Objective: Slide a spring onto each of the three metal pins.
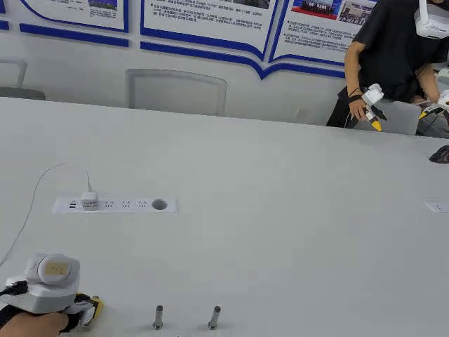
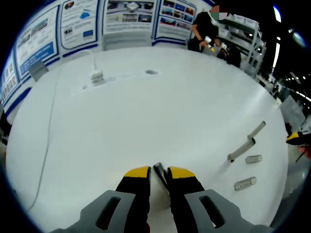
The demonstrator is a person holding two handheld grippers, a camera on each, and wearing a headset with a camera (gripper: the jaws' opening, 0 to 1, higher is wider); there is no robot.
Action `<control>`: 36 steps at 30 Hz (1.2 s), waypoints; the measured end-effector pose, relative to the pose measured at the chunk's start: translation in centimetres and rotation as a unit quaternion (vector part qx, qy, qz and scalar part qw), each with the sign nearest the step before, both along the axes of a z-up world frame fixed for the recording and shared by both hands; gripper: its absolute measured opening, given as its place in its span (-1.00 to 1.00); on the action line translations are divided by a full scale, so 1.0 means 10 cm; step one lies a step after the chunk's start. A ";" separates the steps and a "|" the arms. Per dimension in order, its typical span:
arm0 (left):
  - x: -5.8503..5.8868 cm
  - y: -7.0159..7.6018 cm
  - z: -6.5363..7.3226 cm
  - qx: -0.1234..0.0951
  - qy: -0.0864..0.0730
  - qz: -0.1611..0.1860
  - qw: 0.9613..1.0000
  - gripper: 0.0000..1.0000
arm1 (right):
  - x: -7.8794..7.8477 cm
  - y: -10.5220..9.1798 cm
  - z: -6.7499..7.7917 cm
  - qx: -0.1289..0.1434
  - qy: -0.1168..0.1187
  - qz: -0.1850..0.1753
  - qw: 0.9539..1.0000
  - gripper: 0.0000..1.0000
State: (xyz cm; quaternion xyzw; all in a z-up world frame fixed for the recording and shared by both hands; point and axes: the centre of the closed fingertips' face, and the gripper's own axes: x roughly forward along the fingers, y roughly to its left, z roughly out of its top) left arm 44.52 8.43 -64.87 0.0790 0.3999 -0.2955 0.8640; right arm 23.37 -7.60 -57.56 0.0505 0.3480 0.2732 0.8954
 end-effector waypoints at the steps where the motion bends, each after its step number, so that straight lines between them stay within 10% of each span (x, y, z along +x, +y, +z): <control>1: 0.01 0.00 -0.01 0.010 0.001 -0.001 1.000 -0.73 | 0.00 0.00 0.00 0.001 0.000 -0.001 1.000 0.82; 16: 0.03 0.08 -0.08 0.026 0.027 0.018 0.999 -0.85 | 0.00 -0.04 -0.01 0.000 0.000 -0.005 1.000 0.81; 36: -0.11 0.24 0.23 0.009 -0.006 0.040 0.999 -0.85 | 0.01 0.01 0.00 0.005 -0.002 0.000 1.000 0.81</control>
